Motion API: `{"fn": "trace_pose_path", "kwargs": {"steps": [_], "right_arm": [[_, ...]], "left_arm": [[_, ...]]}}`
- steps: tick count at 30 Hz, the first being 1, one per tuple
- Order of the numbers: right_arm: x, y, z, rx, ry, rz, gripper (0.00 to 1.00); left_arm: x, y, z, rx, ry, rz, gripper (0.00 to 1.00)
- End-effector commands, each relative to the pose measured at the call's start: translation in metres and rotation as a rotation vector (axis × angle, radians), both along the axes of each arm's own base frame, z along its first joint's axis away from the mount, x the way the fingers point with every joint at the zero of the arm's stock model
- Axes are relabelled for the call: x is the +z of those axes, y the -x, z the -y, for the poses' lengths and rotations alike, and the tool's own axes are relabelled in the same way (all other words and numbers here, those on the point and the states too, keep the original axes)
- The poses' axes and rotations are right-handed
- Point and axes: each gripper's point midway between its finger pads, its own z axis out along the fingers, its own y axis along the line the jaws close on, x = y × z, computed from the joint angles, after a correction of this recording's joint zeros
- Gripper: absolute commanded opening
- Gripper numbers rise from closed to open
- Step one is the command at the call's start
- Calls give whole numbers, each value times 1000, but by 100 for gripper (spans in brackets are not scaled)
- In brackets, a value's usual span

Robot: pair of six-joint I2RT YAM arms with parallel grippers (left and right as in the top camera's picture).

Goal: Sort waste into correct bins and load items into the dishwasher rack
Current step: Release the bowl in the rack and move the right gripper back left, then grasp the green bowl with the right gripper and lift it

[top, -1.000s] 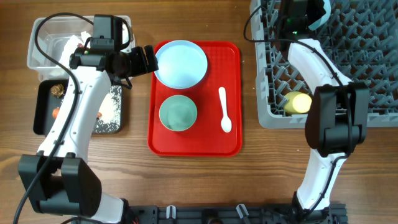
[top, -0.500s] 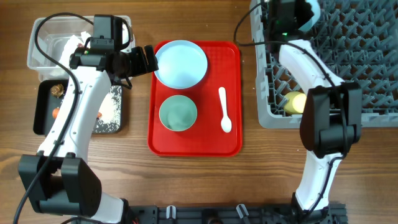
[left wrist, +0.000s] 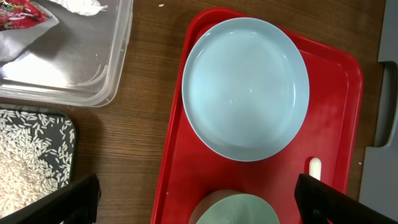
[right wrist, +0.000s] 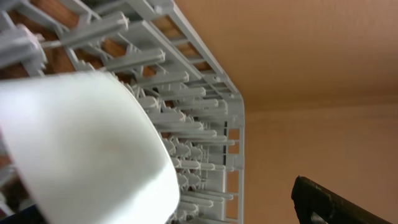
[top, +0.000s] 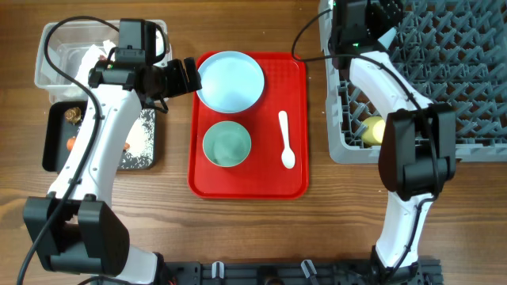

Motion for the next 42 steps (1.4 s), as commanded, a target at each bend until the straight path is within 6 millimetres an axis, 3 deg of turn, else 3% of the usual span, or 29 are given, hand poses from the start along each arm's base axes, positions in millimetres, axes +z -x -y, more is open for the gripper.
{"fn": "trace_pose_path", "kwargs": {"steps": [1, 9, 15, 18, 25, 29, 34, 36, 37, 42], "right_arm": [[-4, -2, -23, 11, -51, 55, 100], [-3, 1, -55, 48, -57, 63, 100], [-8, 7, -60, 0, -159, 126, 100], [5, 8, -61, -21, -241, 200, 100], [60, 18, -79, 47, -487, 312, 100], [59, 52, -116, 114, -824, 174, 100], [51, 115, -190, 128, -1366, -131, 100], [48, 144, -227, 184, -1540, -333, 96], [40, 162, -246, 207, -1597, -443, 94], [-8, 204, -267, 137, -1526, -607, 91]], "left_arm": [[5, -2, 0, 9, -3, 15, 100], [5, -2, 0, 9, -3, 15, 100], [5, -2, 0, 9, -3, 15, 100], [5, -2, 0, 9, -3, 15, 100], [5, -2, 0, 9, -3, 15, 100], [5, -2, 0, 9, -3, 15, 100], [5, -2, 0, 9, -3, 15, 100], [5, -2, 0, 9, -3, 15, 100], [5, -2, 0, 9, -3, 15, 100], [5, -2, 0, 9, -3, 15, 100]]}}
